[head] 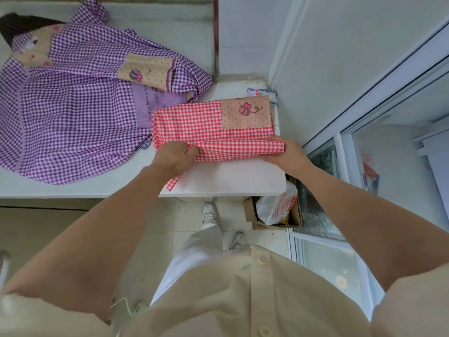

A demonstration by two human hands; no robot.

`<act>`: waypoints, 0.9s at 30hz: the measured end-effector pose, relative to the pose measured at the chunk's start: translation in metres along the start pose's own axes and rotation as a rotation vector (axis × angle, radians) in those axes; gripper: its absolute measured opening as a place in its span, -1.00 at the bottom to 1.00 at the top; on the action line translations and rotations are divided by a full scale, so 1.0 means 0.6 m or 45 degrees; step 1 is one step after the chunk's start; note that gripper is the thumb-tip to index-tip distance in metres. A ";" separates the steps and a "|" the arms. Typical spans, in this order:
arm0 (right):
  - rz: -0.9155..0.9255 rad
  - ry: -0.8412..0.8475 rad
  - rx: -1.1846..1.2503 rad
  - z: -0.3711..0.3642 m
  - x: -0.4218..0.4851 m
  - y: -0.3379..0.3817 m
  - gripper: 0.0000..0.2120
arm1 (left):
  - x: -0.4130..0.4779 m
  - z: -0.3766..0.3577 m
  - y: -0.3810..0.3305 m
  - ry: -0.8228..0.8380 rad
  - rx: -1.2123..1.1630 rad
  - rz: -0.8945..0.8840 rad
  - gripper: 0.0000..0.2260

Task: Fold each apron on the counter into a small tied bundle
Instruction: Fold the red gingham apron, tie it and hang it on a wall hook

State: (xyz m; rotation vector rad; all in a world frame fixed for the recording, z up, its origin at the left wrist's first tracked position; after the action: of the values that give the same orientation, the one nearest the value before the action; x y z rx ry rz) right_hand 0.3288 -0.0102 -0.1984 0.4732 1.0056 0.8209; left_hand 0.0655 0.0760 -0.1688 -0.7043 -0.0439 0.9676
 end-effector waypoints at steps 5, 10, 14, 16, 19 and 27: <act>-0.086 -0.160 -0.110 0.013 0.055 0.014 -0.70 | 0.023 0.015 0.047 0.174 -0.468 0.092 -0.49; -0.223 -0.273 -0.219 0.018 0.105 0.021 -0.63 | 0.004 0.037 0.101 -0.027 -1.253 0.112 -0.33; -0.279 -0.308 -0.198 0.018 0.129 0.028 -0.69 | 0.005 0.028 0.109 -0.042 -1.122 0.051 -0.60; -0.296 -0.333 -0.142 0.021 0.130 0.030 -0.67 | 0.017 0.027 0.128 -0.147 -0.904 0.093 -0.62; -0.230 -0.230 0.123 0.017 0.114 0.027 -0.65 | 0.025 0.047 0.174 -0.442 -0.534 0.251 -0.73; 0.035 -0.574 -0.214 0.056 0.093 0.063 -0.67 | 0.020 0.056 0.144 -0.717 -0.413 0.184 -0.71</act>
State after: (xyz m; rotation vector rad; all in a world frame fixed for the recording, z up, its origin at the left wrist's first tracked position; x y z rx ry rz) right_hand 0.3595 0.0577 -0.1871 0.4997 0.5106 0.7714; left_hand -0.0026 0.1348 -0.1950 -0.7164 -0.6633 1.2912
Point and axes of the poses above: each hand's wrist, its own x-axis towards the middle knuckle, its own z-axis out of the back of the hand, y = z × x, the point moved 10 cm from there along x, towards the middle knuckle, and after that the axes turned 14 degrees about -z, right-handed, at the moved point
